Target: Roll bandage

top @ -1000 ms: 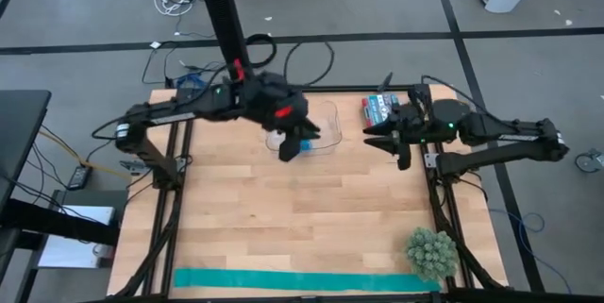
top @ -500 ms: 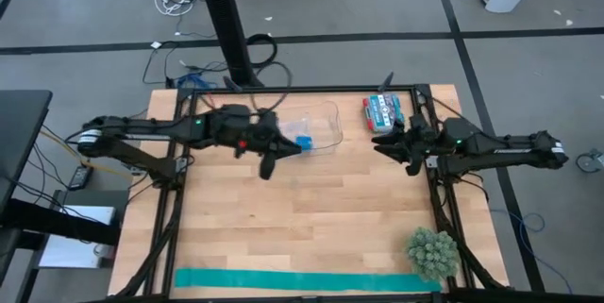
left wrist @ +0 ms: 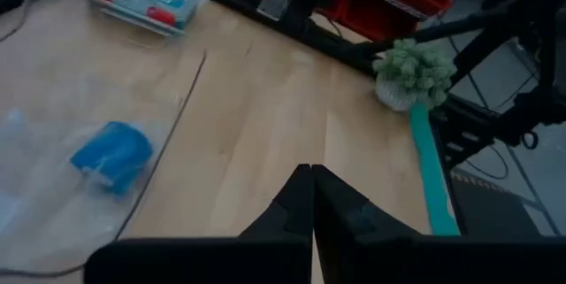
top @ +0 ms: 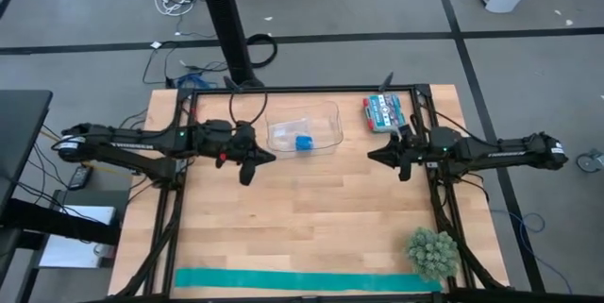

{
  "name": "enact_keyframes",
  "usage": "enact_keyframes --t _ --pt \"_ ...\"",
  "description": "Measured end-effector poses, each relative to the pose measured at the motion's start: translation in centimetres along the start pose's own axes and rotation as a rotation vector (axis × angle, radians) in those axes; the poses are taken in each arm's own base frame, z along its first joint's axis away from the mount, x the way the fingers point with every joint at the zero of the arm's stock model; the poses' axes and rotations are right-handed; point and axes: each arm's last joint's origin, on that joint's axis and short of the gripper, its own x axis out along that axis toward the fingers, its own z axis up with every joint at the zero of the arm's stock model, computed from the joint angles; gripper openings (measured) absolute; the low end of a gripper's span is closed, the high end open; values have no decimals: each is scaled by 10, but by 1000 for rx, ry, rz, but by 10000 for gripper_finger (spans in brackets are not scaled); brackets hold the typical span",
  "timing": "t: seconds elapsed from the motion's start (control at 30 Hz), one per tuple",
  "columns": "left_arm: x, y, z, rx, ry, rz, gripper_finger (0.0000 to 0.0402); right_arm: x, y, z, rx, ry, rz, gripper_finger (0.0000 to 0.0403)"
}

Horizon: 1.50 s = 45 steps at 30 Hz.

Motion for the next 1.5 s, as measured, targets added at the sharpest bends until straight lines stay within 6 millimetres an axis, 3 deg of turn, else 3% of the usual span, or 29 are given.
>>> enact_keyframes --t 0.3,1.03,1.17,1.37,1.5 --pt "-17 13 -26 -32 -51 39 3 1 -11 -15 48 46 -22 1" --pt "-36 8 -25 44 -113 40 1 -11 -28 -40 -12 6 29 0" --pt "-36 7 -30 76 -66 45 1 -13 -34 -48 16 -5 43 0" --pt "-35 3 -34 101 -44 1 0 -15 -32 -45 16 -43 71 0" --pt "-31 8 -50 66 -91 -41 0 -16 -32 -45 64 -44 72 0"
